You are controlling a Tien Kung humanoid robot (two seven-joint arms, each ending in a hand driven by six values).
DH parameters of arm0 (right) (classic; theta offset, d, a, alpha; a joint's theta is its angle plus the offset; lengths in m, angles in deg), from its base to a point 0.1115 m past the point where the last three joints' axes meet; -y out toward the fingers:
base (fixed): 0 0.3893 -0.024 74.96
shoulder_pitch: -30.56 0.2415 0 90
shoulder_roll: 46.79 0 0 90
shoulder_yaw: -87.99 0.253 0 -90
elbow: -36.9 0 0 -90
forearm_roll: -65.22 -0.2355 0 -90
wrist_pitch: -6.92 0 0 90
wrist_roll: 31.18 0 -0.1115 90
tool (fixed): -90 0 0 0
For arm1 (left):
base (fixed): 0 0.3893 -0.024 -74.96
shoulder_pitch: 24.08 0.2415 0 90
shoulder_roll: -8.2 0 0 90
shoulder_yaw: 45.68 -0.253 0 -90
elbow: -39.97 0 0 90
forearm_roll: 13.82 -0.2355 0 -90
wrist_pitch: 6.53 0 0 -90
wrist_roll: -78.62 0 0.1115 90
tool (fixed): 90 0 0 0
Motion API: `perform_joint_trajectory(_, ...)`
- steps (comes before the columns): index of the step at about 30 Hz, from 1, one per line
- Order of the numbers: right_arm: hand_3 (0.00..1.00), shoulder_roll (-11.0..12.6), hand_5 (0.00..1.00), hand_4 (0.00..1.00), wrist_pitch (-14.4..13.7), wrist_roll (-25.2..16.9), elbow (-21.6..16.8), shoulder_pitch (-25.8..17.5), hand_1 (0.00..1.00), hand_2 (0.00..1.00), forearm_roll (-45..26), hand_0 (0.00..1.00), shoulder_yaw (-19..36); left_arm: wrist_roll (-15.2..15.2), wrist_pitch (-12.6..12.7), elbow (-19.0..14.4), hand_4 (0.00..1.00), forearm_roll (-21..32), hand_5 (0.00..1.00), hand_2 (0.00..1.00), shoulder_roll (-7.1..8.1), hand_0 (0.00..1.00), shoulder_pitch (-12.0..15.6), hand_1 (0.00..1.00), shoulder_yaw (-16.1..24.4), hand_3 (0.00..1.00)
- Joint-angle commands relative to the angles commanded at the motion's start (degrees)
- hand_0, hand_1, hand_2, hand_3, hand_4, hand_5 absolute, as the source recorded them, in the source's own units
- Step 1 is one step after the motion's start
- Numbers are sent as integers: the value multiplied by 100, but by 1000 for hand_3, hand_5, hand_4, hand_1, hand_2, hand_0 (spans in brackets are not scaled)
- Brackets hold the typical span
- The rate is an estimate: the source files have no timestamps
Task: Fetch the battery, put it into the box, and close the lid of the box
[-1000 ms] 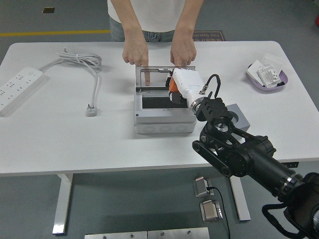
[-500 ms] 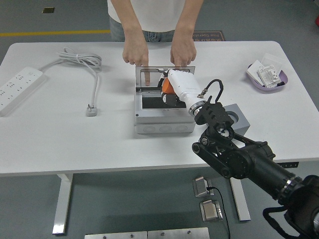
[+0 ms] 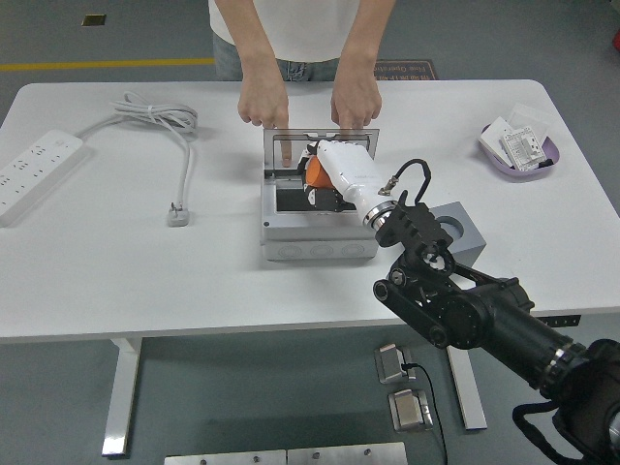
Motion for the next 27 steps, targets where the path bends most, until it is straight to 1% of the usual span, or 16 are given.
perform_joint_trajectory(8,217,0,72,176,99,-122,69,3,83,203,88,2,-9,-13,-3,0,786,-53,134,642,0,612,-21,642,11,641)
perform_joint_trajectory(9,273,0,96,180,124,-126,71,3,122,210,108,2,-12,-11,-4,0,785,-73,135,642,0,612,-24,642,21,641)
perform_joint_trajectory(14,273,0,96,180,300,-123,87,-1,122,210,144,2,-44,-11,0,0,785,-118,135,642,-1,612,-37,642,36,641)
perform_joint_trajectory(15,492,0,225,344,318,-121,87,-3,175,296,149,20,-49,-12,0,0,782,-122,135,641,-1,612,-38,641,37,640)
perform_joint_trajectory(20,492,0,225,344,394,-132,89,-7,175,296,122,20,-73,-7,-1,0,782,-139,135,641,-4,612,-37,641,43,640)
perform_joint_trajectory(21,633,0,266,492,402,-135,89,-8,299,453,118,178,-73,-6,-2,0,783,-141,130,642,-2,612,-35,642,41,641)
perform_joint_trajectory(26,633,0,266,492,427,-155,91,-14,299,453,81,178,-67,1,5,0,783,-150,130,642,12,612,-28,642,47,641)
perform_joint_trajectory(27,637,0,314,734,430,-158,91,-15,433,518,76,368,-62,1,6,0,782,-152,127,640,13,612,-28,641,45,641)
